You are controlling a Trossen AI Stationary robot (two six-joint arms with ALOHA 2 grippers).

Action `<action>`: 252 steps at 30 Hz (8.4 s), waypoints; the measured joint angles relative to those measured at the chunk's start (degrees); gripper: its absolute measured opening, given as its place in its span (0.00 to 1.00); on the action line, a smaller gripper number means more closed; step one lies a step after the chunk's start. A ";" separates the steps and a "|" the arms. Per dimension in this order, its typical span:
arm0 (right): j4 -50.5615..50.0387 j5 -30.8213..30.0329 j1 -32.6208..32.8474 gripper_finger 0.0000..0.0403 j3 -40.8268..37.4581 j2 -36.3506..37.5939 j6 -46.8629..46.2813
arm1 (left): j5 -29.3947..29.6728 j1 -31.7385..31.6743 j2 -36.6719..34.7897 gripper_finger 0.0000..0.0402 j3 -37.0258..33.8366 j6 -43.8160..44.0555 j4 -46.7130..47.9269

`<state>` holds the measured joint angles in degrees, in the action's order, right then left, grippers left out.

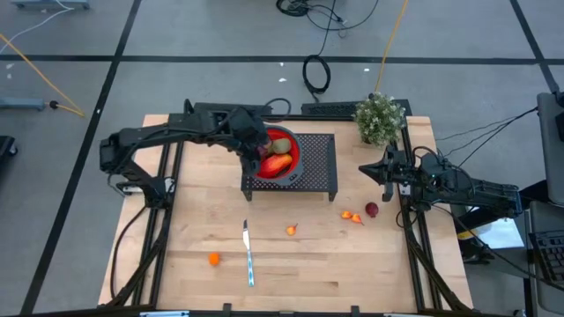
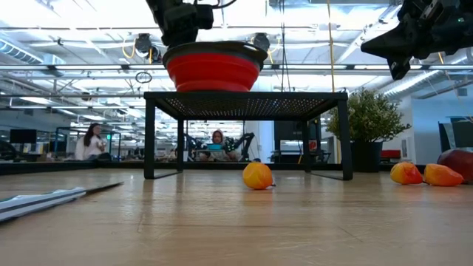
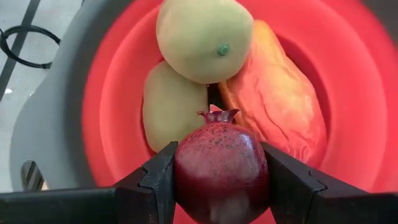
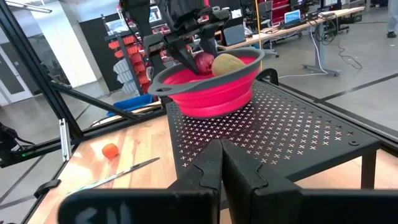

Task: Pick & Place Fruit
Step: Put the bottom left pomegranate into the strainer on the shelf, then put the orange into the strainer on the shelf

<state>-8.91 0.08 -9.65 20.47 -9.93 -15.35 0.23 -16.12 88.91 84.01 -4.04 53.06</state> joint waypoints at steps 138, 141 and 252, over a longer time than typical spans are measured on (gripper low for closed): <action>0.04 0.02 -0.01 0.00 -0.04 0.00 0.00 | 2.88 39.48 -18.61 0.15 -0.04 79.13 23.32; 0.04 0.02 -0.01 0.00 -0.04 0.01 0.00 | 2.88 41.05 -17.29 0.13 -0.02 81.91 23.39; 0.03 0.01 -0.01 0.00 -0.04 0.01 -0.87 | -5.20 56.26 9.87 0.63 -27.78 112.24 -8.65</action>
<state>-8.87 0.09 -9.66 20.43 -9.92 -16.23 -4.96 40.14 98.78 56.23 108.20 44.41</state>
